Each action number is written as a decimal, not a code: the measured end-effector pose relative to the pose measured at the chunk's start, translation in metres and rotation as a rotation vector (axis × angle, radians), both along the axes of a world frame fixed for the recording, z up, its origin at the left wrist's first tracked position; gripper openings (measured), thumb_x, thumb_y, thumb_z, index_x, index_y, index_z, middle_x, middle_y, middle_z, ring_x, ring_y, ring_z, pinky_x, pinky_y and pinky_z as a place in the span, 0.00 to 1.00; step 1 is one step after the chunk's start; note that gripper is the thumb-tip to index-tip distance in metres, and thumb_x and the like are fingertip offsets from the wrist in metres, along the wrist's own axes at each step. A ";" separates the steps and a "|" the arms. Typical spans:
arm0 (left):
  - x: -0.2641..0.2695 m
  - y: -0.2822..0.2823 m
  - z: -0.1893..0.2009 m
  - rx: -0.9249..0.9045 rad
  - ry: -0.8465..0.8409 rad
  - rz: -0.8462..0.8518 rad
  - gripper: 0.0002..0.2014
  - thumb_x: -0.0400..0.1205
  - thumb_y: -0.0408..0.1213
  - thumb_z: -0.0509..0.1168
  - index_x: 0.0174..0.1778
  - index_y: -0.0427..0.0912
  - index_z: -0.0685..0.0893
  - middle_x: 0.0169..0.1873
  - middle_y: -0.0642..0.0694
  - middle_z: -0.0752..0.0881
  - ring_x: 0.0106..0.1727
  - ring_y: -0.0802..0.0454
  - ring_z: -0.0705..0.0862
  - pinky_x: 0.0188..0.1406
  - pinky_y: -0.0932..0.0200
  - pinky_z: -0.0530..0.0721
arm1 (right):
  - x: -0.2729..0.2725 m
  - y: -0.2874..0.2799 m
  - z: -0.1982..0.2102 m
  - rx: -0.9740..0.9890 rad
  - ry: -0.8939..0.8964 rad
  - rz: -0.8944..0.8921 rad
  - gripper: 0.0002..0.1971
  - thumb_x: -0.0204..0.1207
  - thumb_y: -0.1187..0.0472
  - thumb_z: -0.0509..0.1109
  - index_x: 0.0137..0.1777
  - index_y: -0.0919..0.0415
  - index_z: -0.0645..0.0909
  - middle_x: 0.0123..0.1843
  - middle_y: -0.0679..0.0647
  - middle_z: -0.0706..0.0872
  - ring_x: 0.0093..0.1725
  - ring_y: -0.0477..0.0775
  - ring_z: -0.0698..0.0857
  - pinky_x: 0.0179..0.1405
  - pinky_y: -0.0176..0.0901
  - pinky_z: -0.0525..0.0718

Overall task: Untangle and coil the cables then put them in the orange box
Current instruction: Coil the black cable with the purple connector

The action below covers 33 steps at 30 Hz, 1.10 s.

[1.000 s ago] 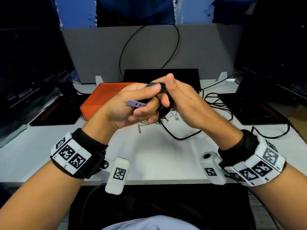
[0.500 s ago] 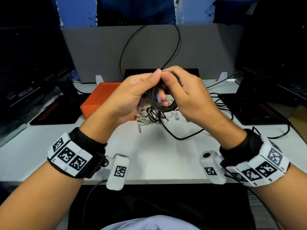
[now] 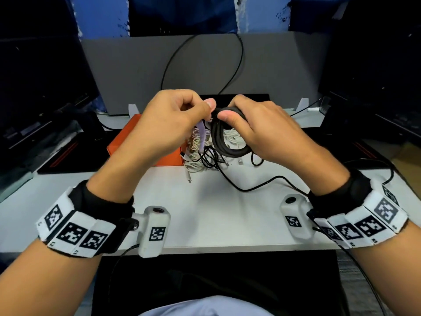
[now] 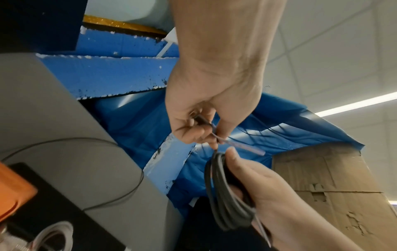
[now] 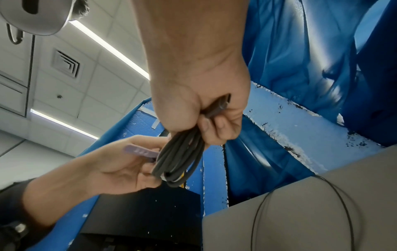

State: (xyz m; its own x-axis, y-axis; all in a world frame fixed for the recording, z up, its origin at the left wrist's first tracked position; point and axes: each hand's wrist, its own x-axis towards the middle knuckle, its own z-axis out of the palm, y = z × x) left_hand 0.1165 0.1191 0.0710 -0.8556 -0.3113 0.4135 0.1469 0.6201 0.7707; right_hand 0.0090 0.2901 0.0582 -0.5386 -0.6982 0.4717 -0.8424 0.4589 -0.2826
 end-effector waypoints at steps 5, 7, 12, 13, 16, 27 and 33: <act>0.013 0.002 0.010 0.097 -0.149 -0.142 0.13 0.86 0.41 0.69 0.45 0.36 0.93 0.38 0.34 0.91 0.36 0.45 0.85 0.41 0.47 0.84 | 0.003 -0.003 -0.005 -0.022 -0.003 -0.034 0.23 0.88 0.36 0.50 0.59 0.52 0.76 0.44 0.53 0.88 0.45 0.65 0.85 0.41 0.57 0.82; 0.014 0.000 0.009 0.124 -0.196 -0.184 0.14 0.87 0.41 0.67 0.46 0.37 0.94 0.41 0.35 0.92 0.40 0.45 0.86 0.44 0.45 0.85 | 0.003 -0.004 -0.005 -0.038 -0.016 -0.042 0.21 0.89 0.37 0.50 0.58 0.54 0.75 0.40 0.52 0.86 0.42 0.65 0.84 0.37 0.55 0.78; 0.011 -0.006 0.007 0.138 -0.261 -0.221 0.15 0.85 0.38 0.69 0.39 0.28 0.86 0.33 0.38 0.80 0.37 0.48 0.78 0.33 0.55 0.77 | 0.003 -0.004 -0.006 -0.004 0.053 -0.061 0.26 0.85 0.35 0.45 0.61 0.54 0.75 0.37 0.50 0.82 0.43 0.66 0.82 0.37 0.53 0.71; 0.011 -0.006 0.007 0.104 -0.273 -0.225 0.16 0.83 0.39 0.70 0.37 0.27 0.84 0.31 0.37 0.76 0.35 0.47 0.74 0.32 0.55 0.73 | 0.004 -0.005 -0.007 -0.003 0.057 -0.050 0.28 0.84 0.34 0.44 0.61 0.53 0.76 0.39 0.50 0.84 0.44 0.66 0.83 0.38 0.54 0.72; 0.012 -0.006 0.006 0.014 -0.286 -0.246 0.21 0.83 0.43 0.73 0.46 0.23 0.88 0.27 0.37 0.75 0.31 0.47 0.72 0.33 0.61 0.69 | 0.005 -0.007 -0.009 -0.032 -0.021 -0.003 0.24 0.86 0.36 0.48 0.58 0.51 0.77 0.38 0.46 0.85 0.43 0.61 0.83 0.37 0.53 0.72; -0.006 0.009 -0.015 -0.313 0.094 -0.014 0.19 0.76 0.48 0.77 0.50 0.47 0.74 0.46 0.54 0.79 0.44 0.60 0.79 0.44 0.63 0.79 | 0.008 -0.006 -0.007 -0.290 -0.266 0.173 0.21 0.92 0.44 0.53 0.38 0.51 0.71 0.29 0.39 0.79 0.31 0.41 0.78 0.33 0.40 0.74; -0.012 0.011 -0.026 -0.333 0.004 -0.063 0.11 0.79 0.42 0.67 0.55 0.45 0.83 0.49 0.51 0.87 0.52 0.53 0.85 0.53 0.49 0.84 | 0.019 -0.011 -0.010 -0.228 -0.171 0.194 0.14 0.91 0.46 0.58 0.50 0.52 0.78 0.34 0.42 0.83 0.39 0.41 0.83 0.34 0.34 0.74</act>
State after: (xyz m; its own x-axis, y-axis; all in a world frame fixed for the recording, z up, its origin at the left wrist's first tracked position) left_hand 0.1048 0.1296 0.0453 -0.8668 -0.1052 0.4874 0.1956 0.8274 0.5265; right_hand 0.0281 0.2790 0.0477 -0.4906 -0.6825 0.5418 -0.8394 0.2031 -0.5041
